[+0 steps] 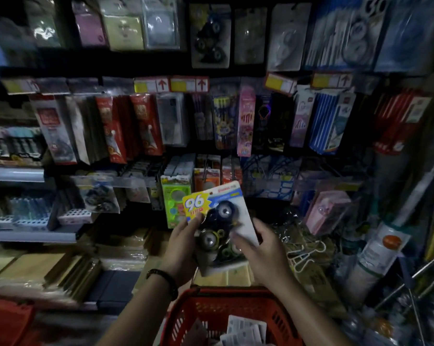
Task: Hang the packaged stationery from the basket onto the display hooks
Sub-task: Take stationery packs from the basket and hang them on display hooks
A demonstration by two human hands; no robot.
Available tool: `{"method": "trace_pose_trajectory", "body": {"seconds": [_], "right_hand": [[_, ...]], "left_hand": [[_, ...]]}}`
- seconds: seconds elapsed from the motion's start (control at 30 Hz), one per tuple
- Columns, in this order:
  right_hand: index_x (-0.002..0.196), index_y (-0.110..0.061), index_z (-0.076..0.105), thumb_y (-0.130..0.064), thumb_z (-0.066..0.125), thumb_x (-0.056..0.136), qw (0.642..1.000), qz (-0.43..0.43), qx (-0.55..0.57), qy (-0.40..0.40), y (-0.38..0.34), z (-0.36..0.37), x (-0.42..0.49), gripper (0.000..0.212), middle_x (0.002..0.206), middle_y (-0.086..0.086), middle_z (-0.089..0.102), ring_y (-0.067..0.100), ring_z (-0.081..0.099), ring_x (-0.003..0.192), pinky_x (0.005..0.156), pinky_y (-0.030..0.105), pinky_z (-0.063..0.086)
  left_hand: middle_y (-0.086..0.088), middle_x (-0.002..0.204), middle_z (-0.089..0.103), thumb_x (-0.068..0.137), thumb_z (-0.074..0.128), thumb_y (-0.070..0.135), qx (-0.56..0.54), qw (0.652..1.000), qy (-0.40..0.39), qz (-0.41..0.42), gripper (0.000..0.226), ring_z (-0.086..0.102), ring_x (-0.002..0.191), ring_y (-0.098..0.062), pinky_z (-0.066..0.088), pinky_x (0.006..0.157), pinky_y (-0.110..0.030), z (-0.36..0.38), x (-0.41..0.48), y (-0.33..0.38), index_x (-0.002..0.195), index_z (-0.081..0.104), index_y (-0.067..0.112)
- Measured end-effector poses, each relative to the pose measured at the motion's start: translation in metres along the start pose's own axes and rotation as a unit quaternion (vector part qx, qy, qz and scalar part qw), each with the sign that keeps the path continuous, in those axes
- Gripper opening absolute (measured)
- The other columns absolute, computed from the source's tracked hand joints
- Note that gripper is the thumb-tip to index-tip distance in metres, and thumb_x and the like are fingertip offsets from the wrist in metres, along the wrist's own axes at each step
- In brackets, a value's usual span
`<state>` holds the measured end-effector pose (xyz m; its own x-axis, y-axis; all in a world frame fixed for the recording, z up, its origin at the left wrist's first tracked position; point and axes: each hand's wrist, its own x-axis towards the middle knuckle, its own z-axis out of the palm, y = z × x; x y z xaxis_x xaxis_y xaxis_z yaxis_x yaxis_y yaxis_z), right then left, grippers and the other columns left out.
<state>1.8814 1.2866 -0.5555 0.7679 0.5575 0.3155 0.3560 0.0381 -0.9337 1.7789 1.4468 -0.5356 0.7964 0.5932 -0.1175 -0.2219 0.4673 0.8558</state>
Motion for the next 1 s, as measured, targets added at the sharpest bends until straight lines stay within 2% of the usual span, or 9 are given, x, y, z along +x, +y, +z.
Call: {"method": "trace_pose_trajectory", "body": {"seconds": [0.1, 0.2, 0.27, 0.37, 0.5, 0.6, 0.67, 0.83, 1.0], "right_hand": [[0.111, -0.047, 0.077, -0.052, 0.059, 0.098, 0.990, 0.042, 0.137, 0.014, -0.012, 0.000, 0.018, 0.023, 0.112, -0.017, 0.078, 0.002, 0.073, 0.106, 0.085, 0.019, 0.056], [0.121, -0.018, 0.076, -0.037, 0.063, 0.101, 0.962, 0.126, 0.241, 0.027, -0.021, 0.000, 0.040, 0.030, 0.120, 0.009, 0.078, 0.033, 0.071, 0.116, 0.105, 0.051, 0.054], [0.127, -0.013, 0.073, -0.031, 0.064, 0.097, 0.948, 0.166, 0.270, -0.017, -0.028, -0.002, 0.053, 0.036, 0.124, 0.017, 0.075, 0.040, 0.071, 0.116, 0.105, 0.058, 0.052], [0.124, -0.015, 0.076, -0.017, 0.062, 0.100, 0.956, 0.145, 0.248, -0.058, -0.039, -0.003, 0.067, 0.028, 0.120, 0.018, 0.076, 0.039, 0.074, 0.109, 0.096, 0.052, 0.059], [0.119, -0.027, 0.076, -0.020, 0.059, 0.107, 0.977, 0.037, 0.197, 0.069, -0.062, -0.016, 0.086, 0.022, 0.111, 0.005, 0.080, 0.027, 0.077, 0.099, 0.071, 0.033, 0.063], [0.128, -0.037, 0.068, -0.034, 0.052, 0.110, 0.983, -0.046, 0.110, 0.138, -0.081, -0.034, 0.103, 0.024, 0.116, -0.009, 0.077, 0.011, 0.076, 0.103, 0.074, 0.026, 0.062], [0.138, -0.038, 0.063, -0.033, 0.054, 0.109, 0.985, -0.060, 0.108, 0.121, -0.094, -0.036, 0.114, 0.031, 0.123, -0.008, 0.075, 0.011, 0.075, 0.107, 0.077, 0.028, 0.063], [0.141, -0.043, 0.061, -0.027, 0.061, 0.106, 0.995, -0.063, 0.072, 0.026, -0.118, -0.010, 0.126, 0.038, 0.111, -0.017, 0.077, 0.007, 0.076, 0.100, 0.072, 0.028, 0.064], [0.116, -0.054, 0.066, -0.034, 0.063, 0.104, 0.985, -0.129, -0.045, 0.105, -0.138, 0.006, 0.135, 0.023, 0.103, -0.025, 0.070, -0.004, 0.069, 0.094, 0.080, 0.035, 0.064]], "left_hand": [[-0.021, 0.130, 0.075, 0.098, 0.066, 0.033, -0.025, 1.000, -0.016, -0.003, 0.047, 0.076, 0.113, -0.037, 0.066, 0.082, -0.046, 0.002, 0.007, 0.019, 0.135, 0.066, 0.004], [-0.023, 0.135, 0.072, 0.102, 0.064, 0.034, -0.030, 0.999, -0.039, -0.011, 0.044, 0.073, 0.119, -0.039, 0.065, 0.086, -0.047, 0.000, 0.014, 0.036, 0.135, 0.069, 0.005], [-0.023, 0.138, 0.070, 0.103, 0.065, 0.037, -0.026, 0.998, -0.058, -0.018, 0.041, 0.072, 0.122, -0.041, 0.063, 0.089, -0.049, -0.001, 0.017, 0.047, 0.131, 0.073, 0.009], [-0.022, 0.139, 0.070, 0.102, 0.066, 0.038, -0.008, 0.998, -0.069, -0.015, 0.038, 0.072, 0.122, -0.042, 0.062, 0.090, -0.052, -0.001, 0.021, 0.062, 0.131, 0.072, 0.015], [-0.021, 0.131, 0.074, 0.105, 0.061, 0.040, -0.033, 0.998, -0.036, 0.036, 0.032, 0.075, 0.112, -0.043, 0.061, 0.084, -0.062, -0.003, 0.029, 0.093, 0.127, 0.075, 0.020], [-0.023, 0.130, 0.074, 0.109, 0.054, 0.039, -0.020, 0.997, 0.010, 0.077, 0.039, 0.072, 0.117, -0.047, 0.055, 0.096, -0.074, -0.007, 0.036, 0.115, 0.135, 0.067, 0.014], [-0.023, 0.129, 0.074, 0.110, 0.053, 0.037, 0.010, 0.993, 0.030, 0.110, 0.038, 0.071, 0.120, -0.046, 0.051, 0.104, -0.073, 0.000, 0.040, 0.122, 0.135, 0.066, 0.011], [-0.019, 0.118, 0.080, 0.110, 0.053, 0.039, 0.071, 0.988, -0.020, 0.134, 0.039, 0.079, 0.106, -0.035, 0.067, 0.083, -0.048, 0.046, 0.043, 0.132, 0.127, 0.071, 0.008], [-0.014, 0.126, 0.078, 0.097, 0.074, 0.019, 0.110, 0.974, -0.065, 0.185, 0.036, 0.077, 0.113, -0.034, 0.065, 0.092, -0.052, 0.065, 0.057, 0.148, 0.131, 0.065, 0.012]]}}
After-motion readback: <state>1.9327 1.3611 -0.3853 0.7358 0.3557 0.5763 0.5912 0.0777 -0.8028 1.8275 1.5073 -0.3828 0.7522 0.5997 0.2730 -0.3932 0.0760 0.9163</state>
